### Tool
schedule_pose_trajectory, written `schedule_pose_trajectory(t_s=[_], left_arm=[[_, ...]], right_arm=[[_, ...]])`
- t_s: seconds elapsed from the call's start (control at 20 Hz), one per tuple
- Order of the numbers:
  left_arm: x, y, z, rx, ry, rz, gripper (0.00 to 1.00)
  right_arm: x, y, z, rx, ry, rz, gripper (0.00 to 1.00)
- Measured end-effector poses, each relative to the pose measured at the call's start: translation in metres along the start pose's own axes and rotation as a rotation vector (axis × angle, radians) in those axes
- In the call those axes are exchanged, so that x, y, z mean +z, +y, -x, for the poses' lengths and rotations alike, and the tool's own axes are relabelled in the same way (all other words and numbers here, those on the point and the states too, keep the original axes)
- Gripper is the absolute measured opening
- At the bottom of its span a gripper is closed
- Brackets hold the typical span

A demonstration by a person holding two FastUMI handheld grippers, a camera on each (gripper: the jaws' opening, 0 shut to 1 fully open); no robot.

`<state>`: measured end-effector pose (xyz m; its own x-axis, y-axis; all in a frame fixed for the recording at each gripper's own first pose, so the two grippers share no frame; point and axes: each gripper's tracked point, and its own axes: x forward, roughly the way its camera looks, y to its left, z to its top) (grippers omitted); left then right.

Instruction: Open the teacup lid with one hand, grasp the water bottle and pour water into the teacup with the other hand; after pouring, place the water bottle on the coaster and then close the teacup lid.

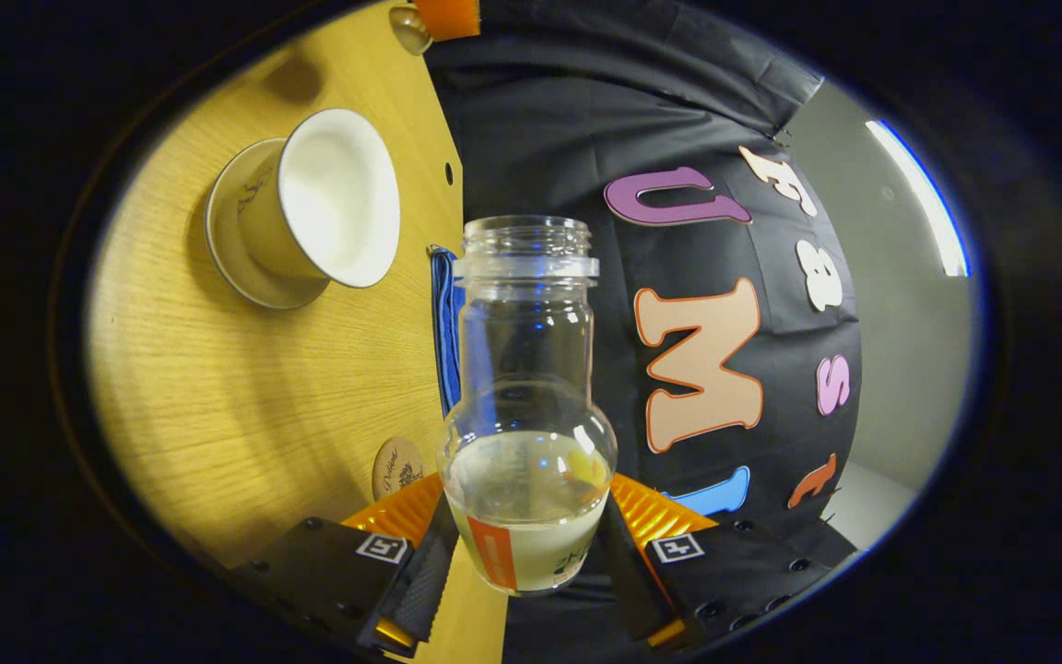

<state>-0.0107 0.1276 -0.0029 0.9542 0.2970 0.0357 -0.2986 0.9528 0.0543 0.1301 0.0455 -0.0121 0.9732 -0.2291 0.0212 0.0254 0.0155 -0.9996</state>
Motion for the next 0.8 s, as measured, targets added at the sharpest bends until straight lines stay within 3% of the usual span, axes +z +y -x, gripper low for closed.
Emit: schedule_pose_trajectory(t_s=[0.8], left_arm=[[0.000, 0.000, -0.001, 0.001, 0.000, 0.001, 0.28]], right_arm=[[0.031, -0.012, -0.013, -0.088, -0.110, 0.297, 0.80]])
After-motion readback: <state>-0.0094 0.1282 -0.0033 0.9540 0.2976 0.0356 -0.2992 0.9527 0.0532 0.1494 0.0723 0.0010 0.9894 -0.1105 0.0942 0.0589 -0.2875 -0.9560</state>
